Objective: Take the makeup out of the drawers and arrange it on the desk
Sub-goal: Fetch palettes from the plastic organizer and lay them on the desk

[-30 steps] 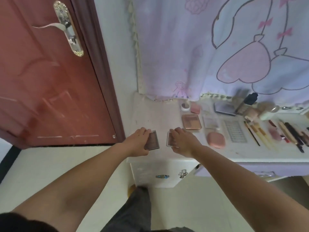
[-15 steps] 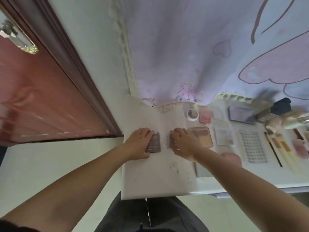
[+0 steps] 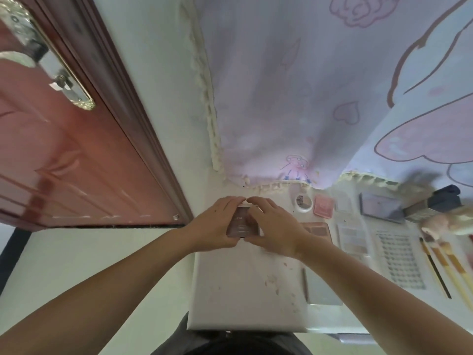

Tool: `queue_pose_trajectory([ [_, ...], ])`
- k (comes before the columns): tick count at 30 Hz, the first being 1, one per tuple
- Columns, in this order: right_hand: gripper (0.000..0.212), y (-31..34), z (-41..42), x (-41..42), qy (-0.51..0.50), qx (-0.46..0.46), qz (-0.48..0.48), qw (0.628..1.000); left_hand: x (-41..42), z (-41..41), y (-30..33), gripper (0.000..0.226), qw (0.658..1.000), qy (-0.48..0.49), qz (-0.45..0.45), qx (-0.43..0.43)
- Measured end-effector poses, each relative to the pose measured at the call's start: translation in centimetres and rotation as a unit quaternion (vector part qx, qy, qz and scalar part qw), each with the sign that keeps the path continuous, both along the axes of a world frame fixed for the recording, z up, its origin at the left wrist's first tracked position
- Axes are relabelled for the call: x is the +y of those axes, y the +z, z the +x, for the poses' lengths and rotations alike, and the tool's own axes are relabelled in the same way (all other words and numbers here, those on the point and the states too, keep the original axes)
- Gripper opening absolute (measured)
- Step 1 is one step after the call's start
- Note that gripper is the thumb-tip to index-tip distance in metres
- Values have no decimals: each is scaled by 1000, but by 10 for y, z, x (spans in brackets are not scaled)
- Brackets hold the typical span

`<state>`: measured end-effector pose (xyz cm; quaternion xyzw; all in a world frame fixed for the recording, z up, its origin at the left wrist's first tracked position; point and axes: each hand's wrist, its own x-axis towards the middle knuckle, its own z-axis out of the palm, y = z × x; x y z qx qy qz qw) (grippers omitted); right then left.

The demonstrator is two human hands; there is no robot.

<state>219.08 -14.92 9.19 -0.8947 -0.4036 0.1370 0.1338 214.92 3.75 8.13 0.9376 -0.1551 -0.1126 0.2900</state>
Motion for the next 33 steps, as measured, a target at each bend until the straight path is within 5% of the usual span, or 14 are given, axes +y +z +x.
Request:
queue_pose_trajectory([
  [3, 49, 8, -4, -3, -33, 35, 67, 997, 3, -11, 10, 82, 992, 63, -102, 29],
  [6, 40, 17, -3, -6, -89, 102, 154, 979, 7, -15, 15, 97, 934, 175, -279, 141],
  [8, 39, 23, 0, -4, -109, 135, 196, 965, 12, -15, 20, 96, 823, 210, -441, 289],
  [11, 43, 26, 1, 4, -116, 162, 224, 954, 10, -19, 23, 73, 591, 230, -646, 425],
  [13, 44, 24, 0, 12, -113, 164, 225, 954, 6, -19, 20, 71, 529, 234, -692, 431],
  [20, 41, 19, 5, 26, -106, 206, 197, 953, 11, -15, 9, 54, 505, 280, -706, 410],
  [26, 14, 24, 35, 31, -172, 388, 210, 881, 27, -23, -15, 57, 456, 320, -700, 448],
  [28, 15, 20, 51, 36, -226, 417, 232, 849, 29, -23, -21, 52, 472, 334, -684, 445],
  [33, 16, 1, 88, 59, -248, 346, 183, 886, 29, 0, -33, 29, 523, 415, -641, 380],
])
